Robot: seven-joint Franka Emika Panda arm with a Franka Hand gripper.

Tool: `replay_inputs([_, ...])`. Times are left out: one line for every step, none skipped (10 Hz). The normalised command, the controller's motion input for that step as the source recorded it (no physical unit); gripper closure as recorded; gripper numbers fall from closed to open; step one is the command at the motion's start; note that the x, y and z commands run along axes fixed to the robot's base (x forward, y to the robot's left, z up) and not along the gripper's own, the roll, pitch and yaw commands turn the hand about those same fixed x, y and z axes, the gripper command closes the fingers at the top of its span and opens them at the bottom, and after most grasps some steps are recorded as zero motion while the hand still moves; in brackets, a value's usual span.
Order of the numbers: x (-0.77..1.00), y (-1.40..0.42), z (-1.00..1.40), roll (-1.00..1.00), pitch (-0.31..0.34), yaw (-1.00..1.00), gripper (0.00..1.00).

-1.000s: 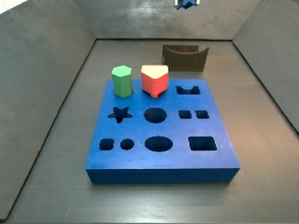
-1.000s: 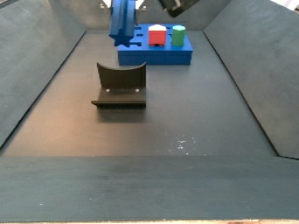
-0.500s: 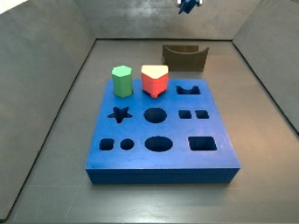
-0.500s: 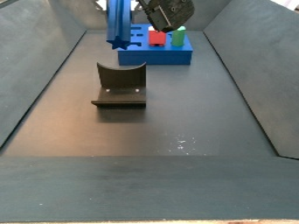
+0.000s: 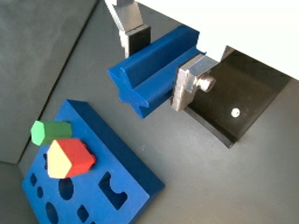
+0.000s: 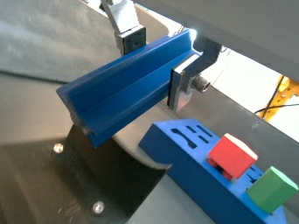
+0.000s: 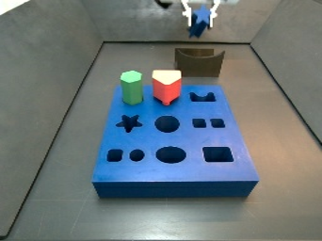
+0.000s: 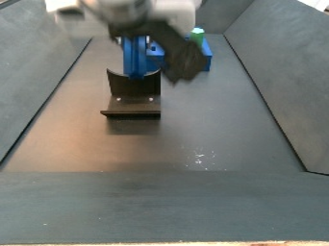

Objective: Pick up the star object. Move up. Place the star object on the fixture. Regrasp the star object. Move to above the board. Insert the star object.
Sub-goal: Place the star object on the fixture.

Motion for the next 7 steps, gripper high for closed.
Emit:
replay_inputs([0.2, 0.14, -1.0, -0.3, 0.074, -0.21, 1.0])
replay_inputs([0.21, 0.14, -1.0, -0.24, 0.05, -0.2, 1.0])
replay_inputs([0.18, 0.13, -0.9, -0.18, 0.006, -0.17, 1.0])
replay_inputs([0.15, 0.11, -0.7, -0.18, -0.011, -0.16, 1.0])
replay_inputs([0.13, 0.09, -0.52, -0.17, -0.023, -0.13, 1.0])
replay_inputs([0.11, 0.07, -0.36, -0.16, -0.03, -0.11, 1.0])
replay_inputs([0.08, 0.07, -0.19, -0.14, -0.032, -0.09, 1.0])
